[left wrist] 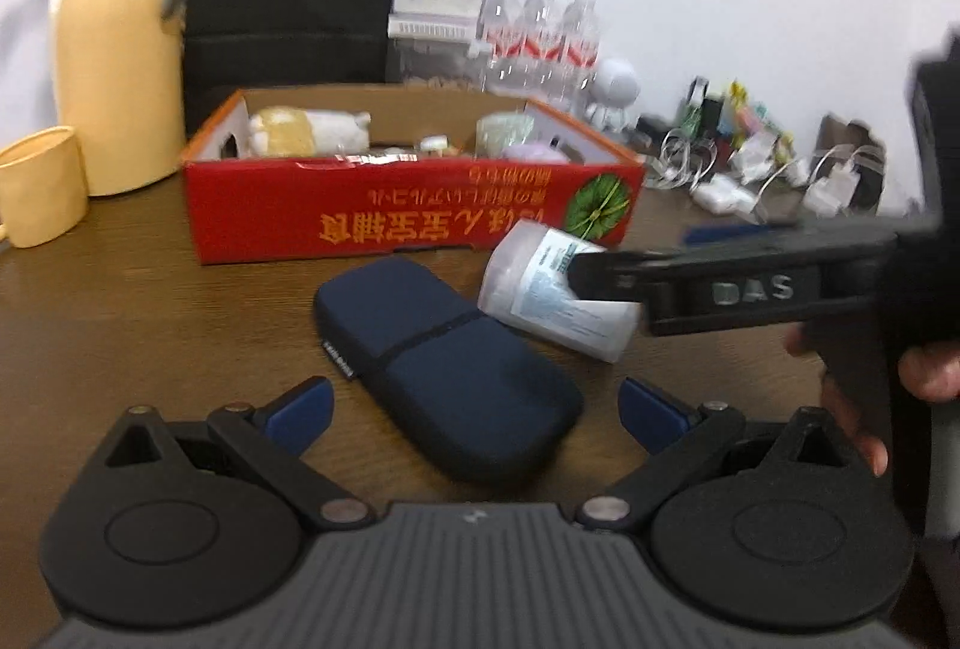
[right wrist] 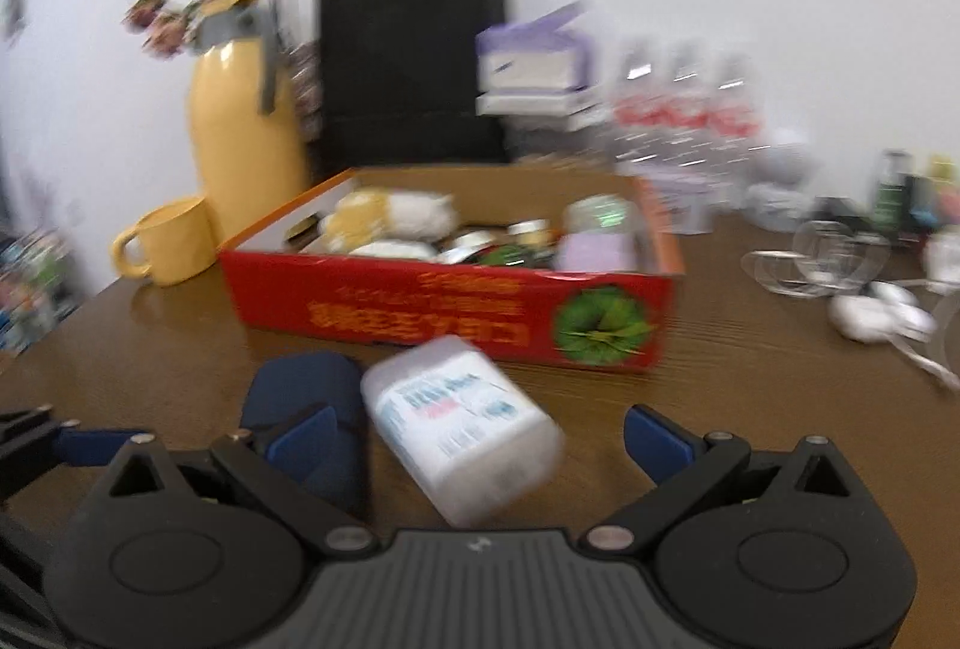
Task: Organize objects
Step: 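Grasp the navy case with left tool while right tool grasps the white swab box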
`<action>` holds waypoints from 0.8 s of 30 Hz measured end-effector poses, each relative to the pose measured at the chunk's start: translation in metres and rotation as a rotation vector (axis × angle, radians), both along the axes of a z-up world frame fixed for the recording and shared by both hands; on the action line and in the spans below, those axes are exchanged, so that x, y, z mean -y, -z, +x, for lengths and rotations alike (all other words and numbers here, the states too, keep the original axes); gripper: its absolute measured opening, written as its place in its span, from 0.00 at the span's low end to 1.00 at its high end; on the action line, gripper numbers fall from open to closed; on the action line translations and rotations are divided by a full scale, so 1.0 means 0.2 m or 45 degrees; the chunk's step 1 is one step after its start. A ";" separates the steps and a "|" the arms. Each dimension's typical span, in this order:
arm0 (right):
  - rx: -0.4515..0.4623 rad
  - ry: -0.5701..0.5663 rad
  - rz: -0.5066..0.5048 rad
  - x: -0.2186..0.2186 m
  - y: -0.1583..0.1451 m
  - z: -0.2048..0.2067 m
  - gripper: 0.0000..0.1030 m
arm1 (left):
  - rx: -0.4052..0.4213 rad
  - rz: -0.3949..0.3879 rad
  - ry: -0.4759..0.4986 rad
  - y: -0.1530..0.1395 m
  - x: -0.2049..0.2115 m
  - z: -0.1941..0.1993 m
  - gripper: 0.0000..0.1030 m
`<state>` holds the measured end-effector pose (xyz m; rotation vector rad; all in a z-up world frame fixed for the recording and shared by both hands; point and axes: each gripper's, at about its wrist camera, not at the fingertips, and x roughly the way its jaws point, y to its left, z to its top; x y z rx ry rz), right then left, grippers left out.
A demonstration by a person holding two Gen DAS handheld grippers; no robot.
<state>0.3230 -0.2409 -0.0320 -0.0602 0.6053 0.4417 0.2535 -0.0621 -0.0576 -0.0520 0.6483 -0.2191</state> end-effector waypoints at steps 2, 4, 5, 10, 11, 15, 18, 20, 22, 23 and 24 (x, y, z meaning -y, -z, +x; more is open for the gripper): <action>-0.034 -0.088 -0.024 -0.05 0.03 0.12 0.97 | -0.022 0.003 0.014 0.02 0.03 0.08 1.00; -0.083 -0.149 -0.073 -0.11 0.07 0.22 0.74 | -0.040 0.012 0.003 0.03 0.05 0.16 1.00; -0.104 -0.166 -0.104 -0.13 0.09 0.25 0.73 | -0.040 0.019 -0.011 0.02 0.06 0.19 1.00; -0.154 -0.001 -0.038 0.01 0.09 0.23 0.70 | -0.082 0.054 -0.124 0.06 0.00 0.23 1.00; -0.163 0.024 -0.013 0.05 0.09 0.21 0.70 | -0.081 0.034 -0.128 0.07 -0.02 0.22 1.00; -0.176 0.078 0.089 0.18 0.08 0.16 0.80 | -0.072 0.022 -0.184 0.06 -0.02 0.32 1.00; -0.158 0.083 0.039 0.15 0.08 0.17 0.78 | -0.132 0.051 -0.219 0.07 0.01 0.37 0.85; -0.161 0.065 -0.020 0.12 0.09 0.14 0.70 | -0.117 0.047 -0.179 0.07 0.03 0.32 0.75; -0.150 0.045 -0.028 0.11 0.08 0.08 0.65 | -0.103 0.042 -0.168 0.06 0.03 0.22 0.66; -0.158 0.045 0.000 0.12 0.07 0.03 0.65 | -0.093 0.045 -0.170 0.04 0.02 0.15 0.63; -0.139 0.028 0.020 0.13 0.05 -0.04 0.65 | -0.084 0.044 -0.168 0.03 0.02 0.08 0.62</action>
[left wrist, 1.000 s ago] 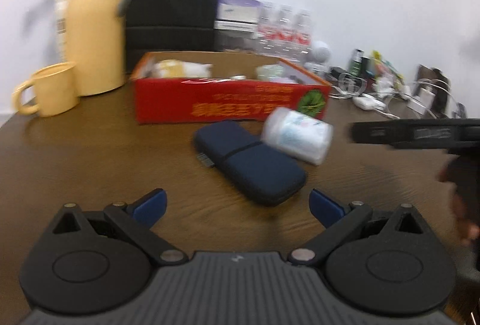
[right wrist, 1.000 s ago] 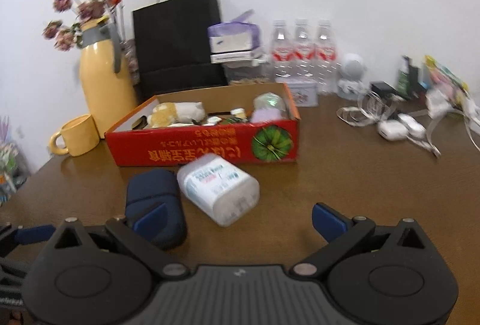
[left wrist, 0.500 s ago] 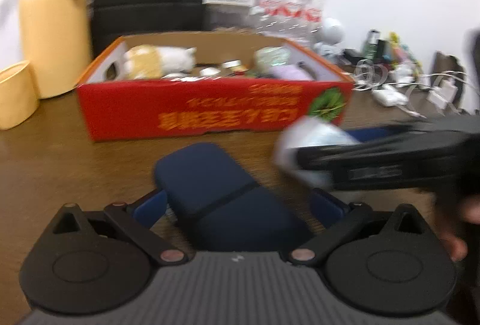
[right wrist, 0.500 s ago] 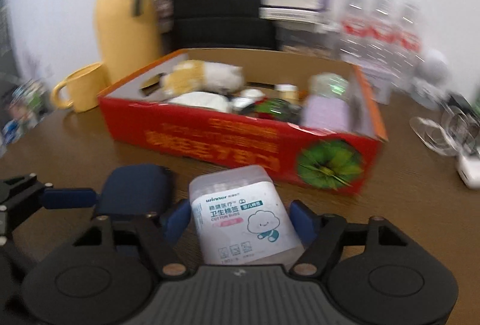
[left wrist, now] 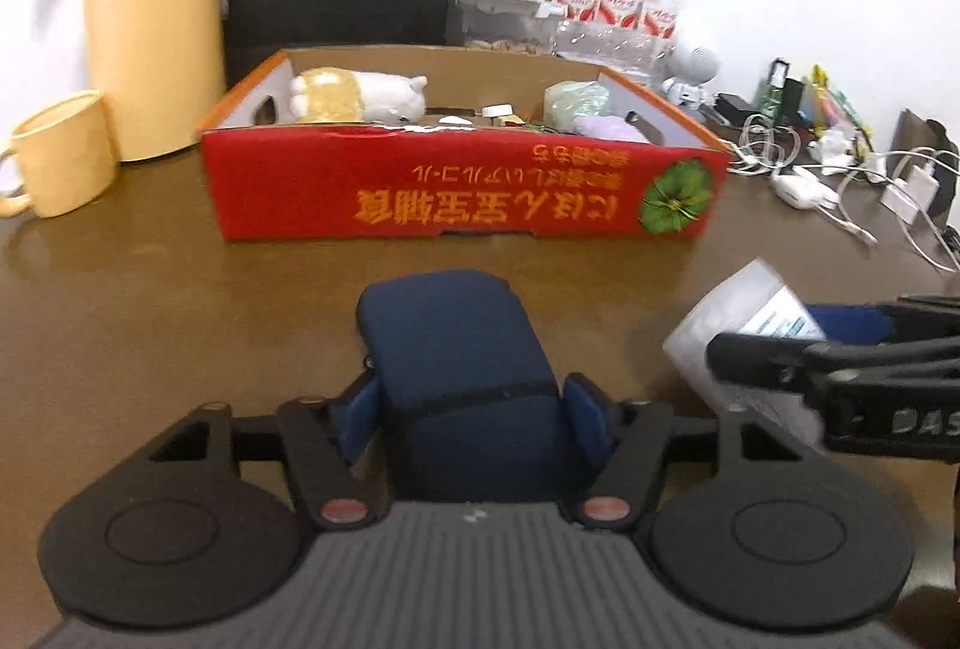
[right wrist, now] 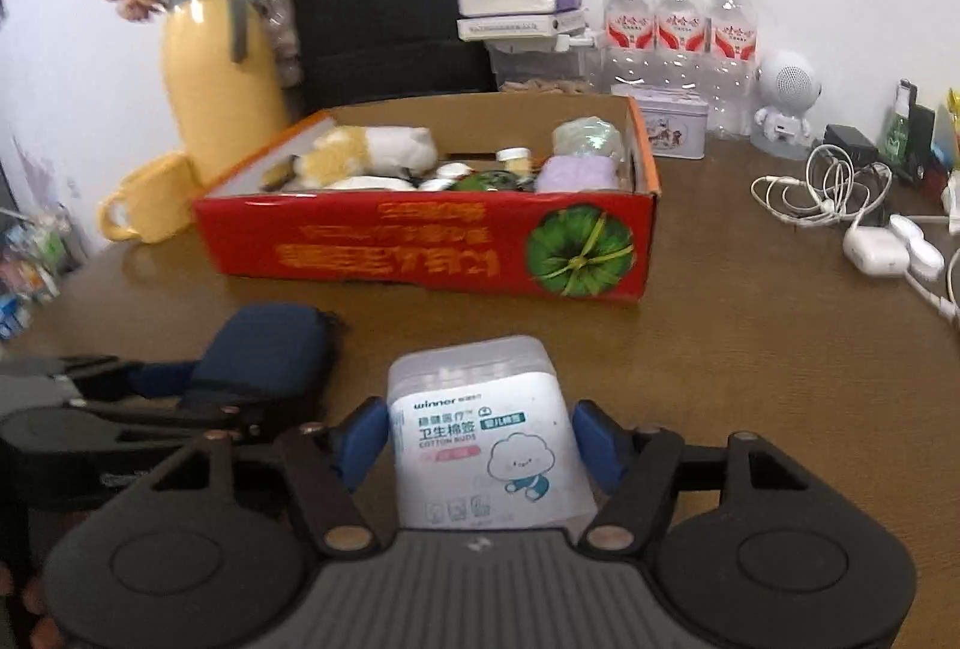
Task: Organize objects
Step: 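Grasp the navy case with left tool while right tool grasps the white swab box, then carry the navy case and swab box into the box and open both tools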
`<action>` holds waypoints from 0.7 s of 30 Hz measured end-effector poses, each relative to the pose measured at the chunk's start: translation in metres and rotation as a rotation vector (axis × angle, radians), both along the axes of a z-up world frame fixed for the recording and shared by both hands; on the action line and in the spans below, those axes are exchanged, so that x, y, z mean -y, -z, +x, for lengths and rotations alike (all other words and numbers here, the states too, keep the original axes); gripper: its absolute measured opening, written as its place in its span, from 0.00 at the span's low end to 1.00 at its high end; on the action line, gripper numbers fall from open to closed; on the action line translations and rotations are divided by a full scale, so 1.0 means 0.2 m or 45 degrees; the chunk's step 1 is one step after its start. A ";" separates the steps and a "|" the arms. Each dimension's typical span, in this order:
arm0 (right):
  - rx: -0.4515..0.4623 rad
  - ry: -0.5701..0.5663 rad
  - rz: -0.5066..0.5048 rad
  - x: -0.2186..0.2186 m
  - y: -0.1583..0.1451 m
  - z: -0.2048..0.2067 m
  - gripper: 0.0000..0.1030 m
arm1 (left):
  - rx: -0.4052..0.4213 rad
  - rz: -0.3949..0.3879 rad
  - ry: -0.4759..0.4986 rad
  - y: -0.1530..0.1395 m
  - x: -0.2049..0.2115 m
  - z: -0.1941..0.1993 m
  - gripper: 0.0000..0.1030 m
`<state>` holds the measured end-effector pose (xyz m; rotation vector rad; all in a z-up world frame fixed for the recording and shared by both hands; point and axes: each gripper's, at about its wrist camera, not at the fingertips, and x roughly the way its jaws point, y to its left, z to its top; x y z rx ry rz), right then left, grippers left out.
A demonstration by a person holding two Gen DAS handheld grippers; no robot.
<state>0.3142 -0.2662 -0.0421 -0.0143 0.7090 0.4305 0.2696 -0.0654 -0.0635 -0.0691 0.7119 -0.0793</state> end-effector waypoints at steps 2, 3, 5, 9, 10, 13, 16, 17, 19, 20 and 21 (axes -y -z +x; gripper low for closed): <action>0.051 -0.004 0.053 0.03 -0.05 -0.17 0.65 | 0.024 -0.038 0.012 -0.04 -0.03 -0.19 0.61; 0.062 0.001 0.094 0.05 -0.07 -0.26 0.65 | 0.040 -0.054 0.002 -0.06 -0.05 -0.28 0.61; 0.083 0.014 0.192 0.12 -0.11 -0.43 0.65 | 0.096 -0.050 -0.003 -0.12 -0.06 -0.49 0.61; 0.112 0.092 0.263 0.20 -0.15 -0.71 0.65 | 0.141 -0.107 0.049 -0.22 -0.10 -0.77 0.61; 0.117 0.098 0.268 0.21 -0.16 -0.76 0.65 | 0.157 -0.112 0.056 -0.25 -0.12 -0.82 0.61; 0.148 0.109 0.250 0.23 -0.19 -0.87 0.65 | 0.208 -0.095 0.059 -0.30 -0.13 -0.89 0.61; 0.179 0.129 0.252 0.24 -0.22 -0.92 0.65 | 0.236 -0.123 0.073 -0.33 -0.13 -0.91 0.61; 0.188 0.133 0.262 0.25 -0.23 -0.93 0.65 | 0.241 -0.132 0.077 -0.34 -0.14 -0.90 0.61; 0.205 0.141 0.275 0.26 -0.25 -0.92 0.65 | 0.257 -0.145 0.087 -0.38 -0.16 -0.87 0.61; 0.215 0.151 0.281 0.27 -0.27 -0.91 0.65 | 0.268 -0.149 0.099 -0.41 -0.17 -0.84 0.61; 0.239 0.170 0.291 0.28 -0.30 -0.90 0.65 | 0.282 -0.150 0.116 -0.44 -0.19 -0.81 0.61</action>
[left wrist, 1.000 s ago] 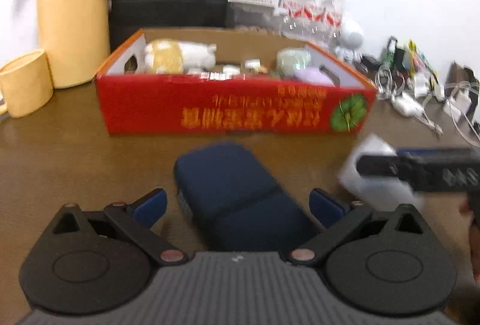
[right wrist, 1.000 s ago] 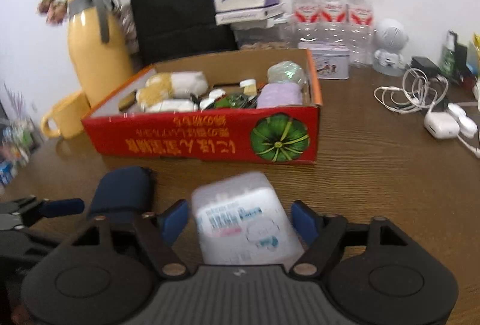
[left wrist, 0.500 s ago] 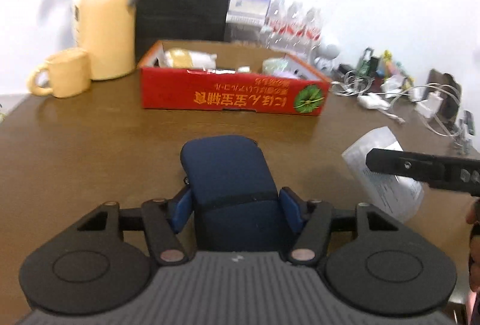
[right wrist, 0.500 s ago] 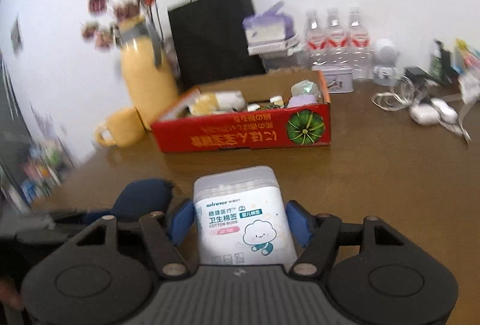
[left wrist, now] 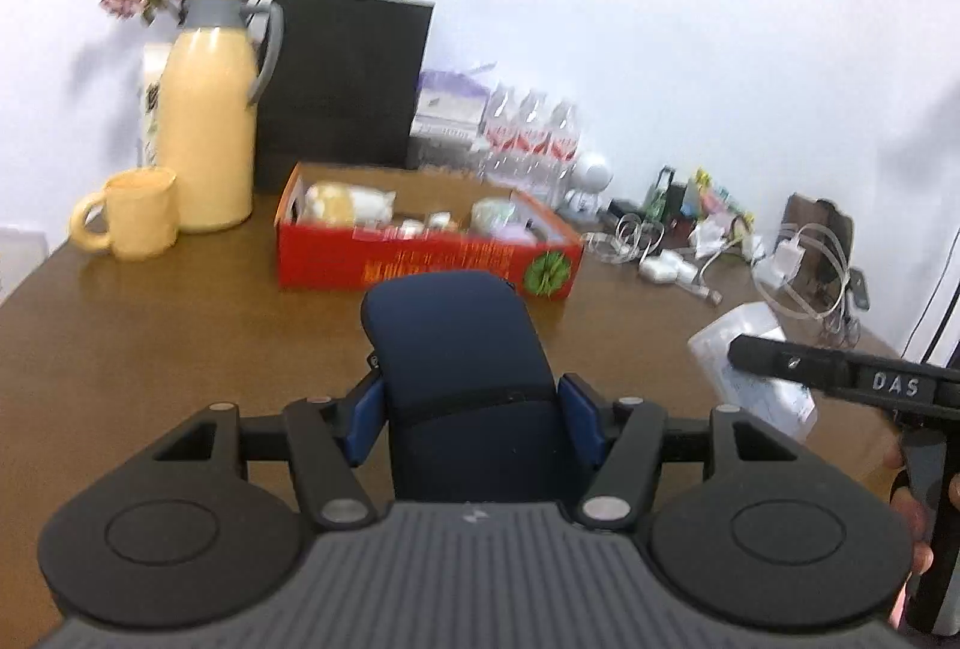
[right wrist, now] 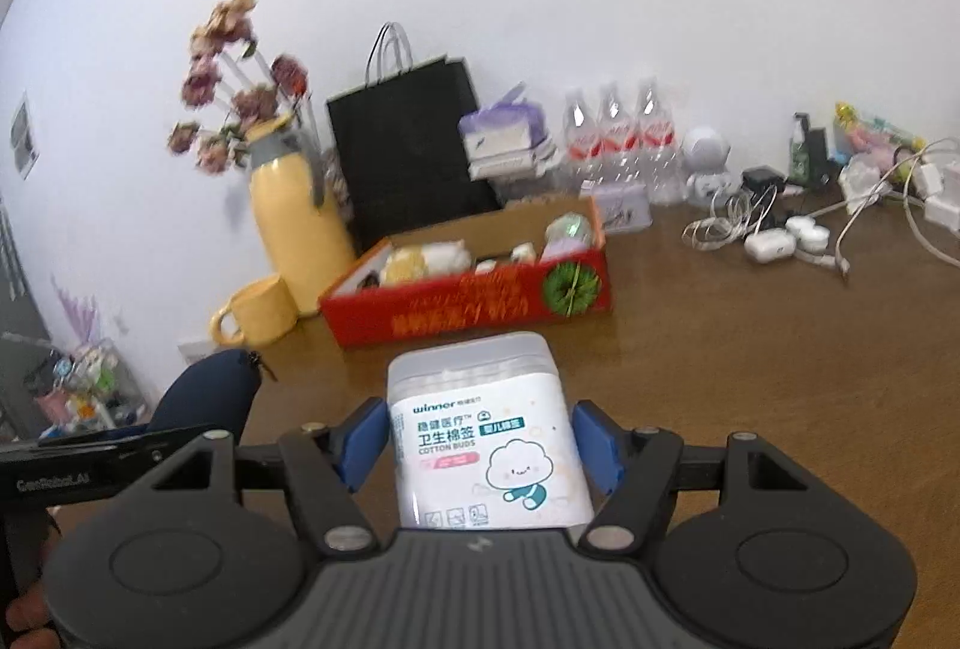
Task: Organize objects
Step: 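Carry the navy case and swab box into the box and open both tools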
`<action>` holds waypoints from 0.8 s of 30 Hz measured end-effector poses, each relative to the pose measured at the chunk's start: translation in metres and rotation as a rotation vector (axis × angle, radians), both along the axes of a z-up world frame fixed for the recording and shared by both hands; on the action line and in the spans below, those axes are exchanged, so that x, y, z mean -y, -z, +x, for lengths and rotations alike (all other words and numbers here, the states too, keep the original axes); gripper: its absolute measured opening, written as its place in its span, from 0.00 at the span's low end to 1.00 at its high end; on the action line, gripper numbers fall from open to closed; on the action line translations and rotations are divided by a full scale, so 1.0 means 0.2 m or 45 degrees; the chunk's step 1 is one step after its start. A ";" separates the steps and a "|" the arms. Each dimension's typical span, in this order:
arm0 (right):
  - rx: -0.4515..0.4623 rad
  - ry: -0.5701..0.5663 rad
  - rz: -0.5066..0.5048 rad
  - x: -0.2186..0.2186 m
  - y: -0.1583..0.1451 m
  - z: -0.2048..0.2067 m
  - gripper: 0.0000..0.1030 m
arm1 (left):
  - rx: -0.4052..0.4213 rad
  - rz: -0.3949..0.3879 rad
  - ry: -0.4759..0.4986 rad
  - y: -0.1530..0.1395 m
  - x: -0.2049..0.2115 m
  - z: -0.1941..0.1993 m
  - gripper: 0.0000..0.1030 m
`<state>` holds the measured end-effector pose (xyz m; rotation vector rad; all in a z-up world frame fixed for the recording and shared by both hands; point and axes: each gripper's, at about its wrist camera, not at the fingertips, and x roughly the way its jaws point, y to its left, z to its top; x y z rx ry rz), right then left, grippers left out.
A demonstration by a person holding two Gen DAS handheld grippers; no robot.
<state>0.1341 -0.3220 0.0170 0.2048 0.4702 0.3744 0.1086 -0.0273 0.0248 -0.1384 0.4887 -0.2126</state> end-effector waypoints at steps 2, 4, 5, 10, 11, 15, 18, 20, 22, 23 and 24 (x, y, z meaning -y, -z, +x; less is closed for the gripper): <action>0.067 -0.007 0.022 0.01 -0.09 0.04 0.65 | 0.057 0.040 0.029 -0.10 -0.02 0.08 0.60; 0.142 -0.073 0.024 0.01 -0.23 0.13 0.65 | 0.135 0.059 0.086 -0.25 -0.05 0.20 0.60; 0.171 -0.108 0.020 0.01 -0.31 0.20 0.65 | 0.151 0.050 0.124 -0.32 -0.07 0.28 0.60; 0.204 -0.178 0.000 -0.09 -0.63 0.84 0.65 | 0.111 0.147 0.146 -0.49 -0.05 0.93 0.61; 0.170 -0.184 -0.035 -0.15 -0.66 1.03 0.65 | 0.059 0.172 0.135 -0.46 -0.03 1.10 0.61; -0.056 -0.167 -0.146 -0.41 -0.54 1.72 0.65 | -0.225 0.178 0.045 -0.20 -0.04 1.72 0.60; -0.230 -0.107 -0.182 -0.55 -0.30 2.11 0.64 | -0.366 0.204 0.017 0.02 -0.04 1.99 0.60; -0.290 -0.104 -0.207 -0.63 -0.16 2.27 0.64 | -0.424 0.186 0.032 0.12 -0.03 2.07 0.61; -0.345 -0.096 -0.239 -0.71 -0.04 2.40 0.63 | -0.482 0.152 0.022 0.21 -0.04 2.11 0.64; -0.365 -0.092 -0.247 -0.74 0.01 2.44 0.63 | -0.505 0.142 0.010 0.23 -0.03 2.11 0.65; -0.395 -0.098 -0.247 -0.77 0.06 2.48 0.63 | -0.519 0.134 0.024 0.25 -0.03 2.10 0.70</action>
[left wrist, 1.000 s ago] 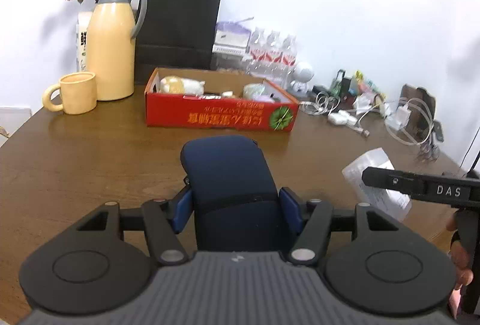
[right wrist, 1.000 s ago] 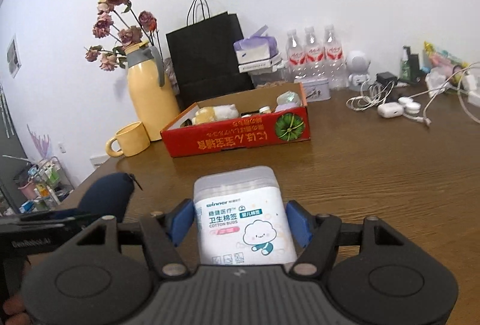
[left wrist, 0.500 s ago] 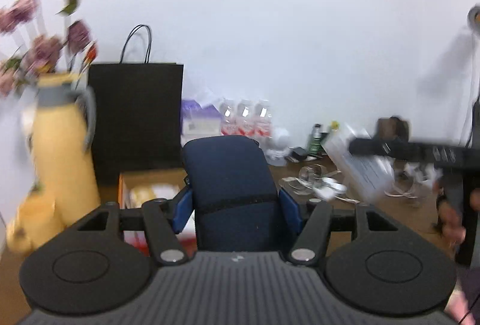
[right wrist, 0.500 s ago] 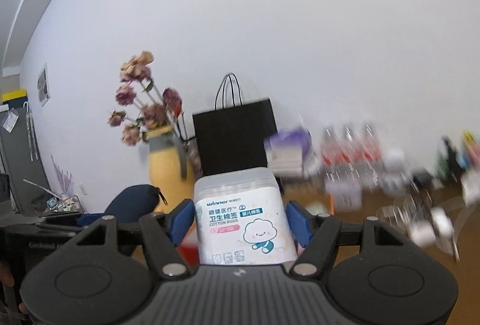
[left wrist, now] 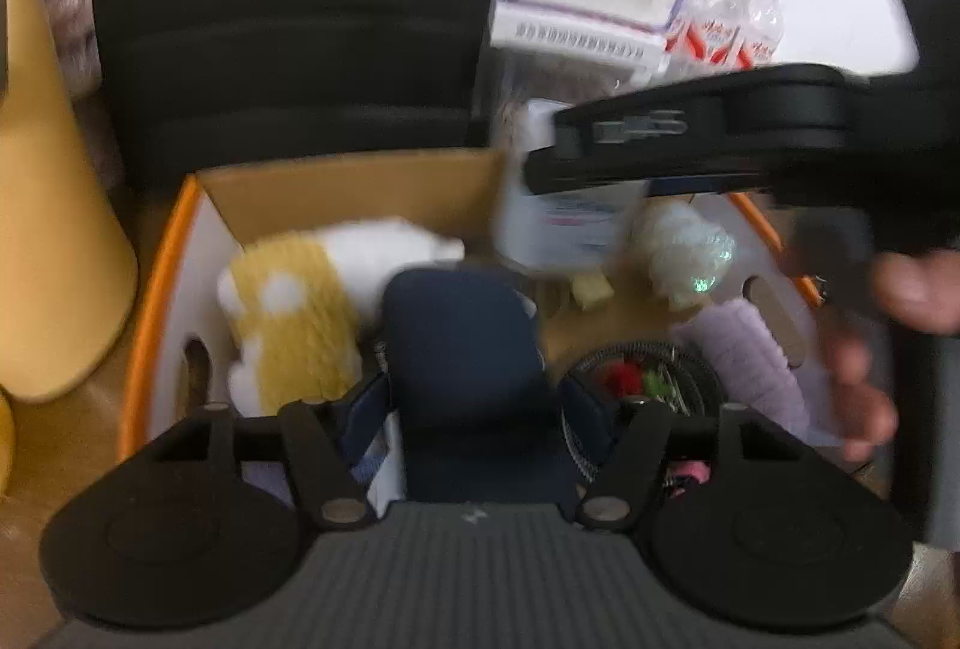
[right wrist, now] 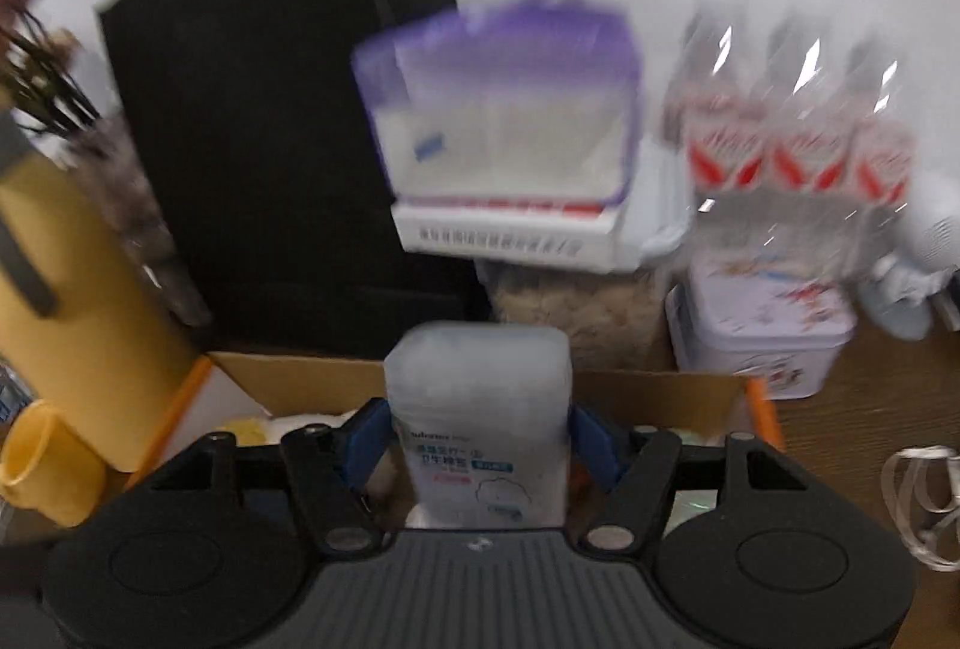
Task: Organize objects
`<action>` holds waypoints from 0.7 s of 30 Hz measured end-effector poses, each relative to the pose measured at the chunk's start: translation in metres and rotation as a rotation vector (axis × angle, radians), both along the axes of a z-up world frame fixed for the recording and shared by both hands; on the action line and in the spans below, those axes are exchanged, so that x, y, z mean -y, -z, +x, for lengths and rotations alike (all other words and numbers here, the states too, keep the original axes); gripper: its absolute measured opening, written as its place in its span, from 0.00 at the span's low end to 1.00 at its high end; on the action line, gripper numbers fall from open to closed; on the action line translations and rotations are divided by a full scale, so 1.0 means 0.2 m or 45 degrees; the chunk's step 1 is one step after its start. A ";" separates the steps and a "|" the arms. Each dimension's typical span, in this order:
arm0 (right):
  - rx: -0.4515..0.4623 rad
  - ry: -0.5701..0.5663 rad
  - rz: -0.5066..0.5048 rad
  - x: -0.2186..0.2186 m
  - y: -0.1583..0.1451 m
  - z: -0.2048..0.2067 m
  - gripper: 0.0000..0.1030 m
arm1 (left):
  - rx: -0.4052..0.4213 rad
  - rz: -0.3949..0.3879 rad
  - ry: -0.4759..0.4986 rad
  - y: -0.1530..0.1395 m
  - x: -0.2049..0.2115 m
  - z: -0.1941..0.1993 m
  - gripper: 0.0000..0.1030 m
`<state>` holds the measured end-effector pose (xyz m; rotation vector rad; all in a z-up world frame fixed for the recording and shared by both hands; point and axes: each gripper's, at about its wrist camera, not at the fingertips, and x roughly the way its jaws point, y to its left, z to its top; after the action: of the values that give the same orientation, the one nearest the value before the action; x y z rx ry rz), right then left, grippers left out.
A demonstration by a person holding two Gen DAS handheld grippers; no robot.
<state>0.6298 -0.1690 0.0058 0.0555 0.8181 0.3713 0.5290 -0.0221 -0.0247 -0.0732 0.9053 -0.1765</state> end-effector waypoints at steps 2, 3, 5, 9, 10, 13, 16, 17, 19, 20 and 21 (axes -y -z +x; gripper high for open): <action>-0.030 -0.004 0.003 -0.04 0.08 0.04 0.65 | 0.033 -0.007 0.058 -0.01 0.01 -0.03 0.83; -0.025 -0.006 0.004 -0.05 0.09 0.04 0.64 | 0.061 0.000 0.069 -0.03 0.00 -0.05 0.86; -0.038 -0.014 0.001 -0.05 0.09 0.02 0.65 | 0.106 0.017 0.070 -0.10 -0.02 -0.11 0.86; 0.008 0.008 0.031 0.03 -0.07 -0.09 0.65 | 0.199 -0.017 0.037 -0.30 -0.11 -0.28 0.87; 0.038 0.016 0.040 0.07 -0.14 -0.15 0.66 | 0.245 -0.009 0.025 -0.37 -0.14 -0.34 0.89; 0.125 0.025 0.046 0.17 -0.33 -0.34 0.76 | 0.359 0.029 -0.015 -0.53 -0.17 -0.53 0.98; 0.197 0.031 0.039 0.27 -0.47 -0.57 0.77 | 0.438 0.077 -0.018 -0.62 -0.18 -0.77 1.00; 0.218 0.028 0.049 0.31 -0.50 -0.67 0.77 | 0.482 0.094 -0.030 -0.63 -0.19 -0.87 1.00; 0.272 0.031 0.089 0.40 -0.54 -0.91 0.83 | 0.562 0.122 -0.081 -0.61 -0.19 -1.09 1.00; 0.294 0.023 0.104 0.43 -0.54 -1.01 0.83 | 0.577 0.117 -0.099 -0.60 -0.19 -1.19 1.00; 0.310 0.013 0.106 0.46 -0.52 -1.13 0.83 | 0.570 0.089 -0.107 -0.58 -0.19 -1.30 1.00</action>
<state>0.4031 -0.2609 0.1102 0.0903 0.5618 0.3943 0.2682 0.0149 0.0905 -0.0057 0.4605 -0.0772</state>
